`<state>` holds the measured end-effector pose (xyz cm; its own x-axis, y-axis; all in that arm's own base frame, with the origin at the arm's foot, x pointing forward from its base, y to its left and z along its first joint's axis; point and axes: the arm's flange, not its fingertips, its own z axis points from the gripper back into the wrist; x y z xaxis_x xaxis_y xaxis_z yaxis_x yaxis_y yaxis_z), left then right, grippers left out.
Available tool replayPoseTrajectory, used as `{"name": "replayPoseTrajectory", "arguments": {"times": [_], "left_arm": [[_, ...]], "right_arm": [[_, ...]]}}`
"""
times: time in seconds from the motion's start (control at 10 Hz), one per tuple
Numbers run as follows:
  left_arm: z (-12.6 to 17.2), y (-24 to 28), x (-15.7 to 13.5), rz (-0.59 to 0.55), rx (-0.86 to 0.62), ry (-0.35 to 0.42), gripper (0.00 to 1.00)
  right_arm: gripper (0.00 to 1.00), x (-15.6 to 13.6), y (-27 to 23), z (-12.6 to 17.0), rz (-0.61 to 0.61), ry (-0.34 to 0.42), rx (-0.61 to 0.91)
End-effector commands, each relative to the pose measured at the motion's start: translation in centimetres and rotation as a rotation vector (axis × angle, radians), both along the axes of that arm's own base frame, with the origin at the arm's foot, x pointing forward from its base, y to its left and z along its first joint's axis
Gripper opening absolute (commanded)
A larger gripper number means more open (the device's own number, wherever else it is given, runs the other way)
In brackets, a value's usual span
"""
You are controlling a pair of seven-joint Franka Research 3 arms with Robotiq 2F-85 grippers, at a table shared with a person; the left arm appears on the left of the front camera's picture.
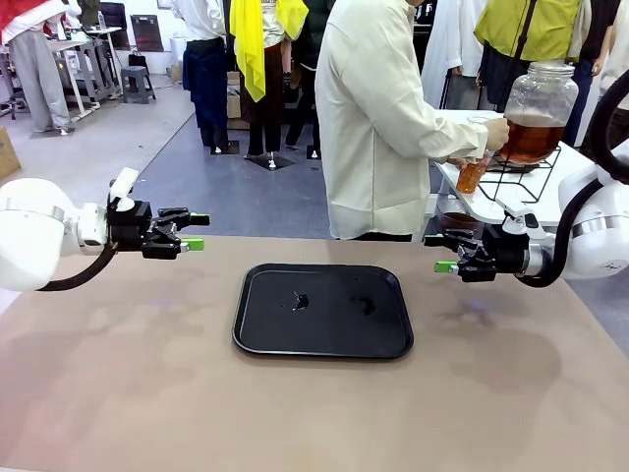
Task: Pour the drink into the iced cup.
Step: Open the gripper to release the iced cup you were holding.
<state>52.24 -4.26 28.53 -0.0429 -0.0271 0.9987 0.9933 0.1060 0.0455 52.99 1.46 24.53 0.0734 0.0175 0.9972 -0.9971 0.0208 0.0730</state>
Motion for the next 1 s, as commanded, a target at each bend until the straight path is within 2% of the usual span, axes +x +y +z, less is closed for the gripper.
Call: {"name": "replayPoseTrajectory", "arguments": {"times": [0.0,0.9], "left_arm": [[0.23,-0.07,-0.03,0.003,-0.005,-0.002,1.00],[0.23,-0.07,-0.03,0.003,-0.005,-0.002,1.00]], "right_arm": [[1.00,0.04,0.20,0.20,0.003,-0.002,0.000],[1.00,0.04,0.20,0.20,0.003,-0.002,0.000]]}}
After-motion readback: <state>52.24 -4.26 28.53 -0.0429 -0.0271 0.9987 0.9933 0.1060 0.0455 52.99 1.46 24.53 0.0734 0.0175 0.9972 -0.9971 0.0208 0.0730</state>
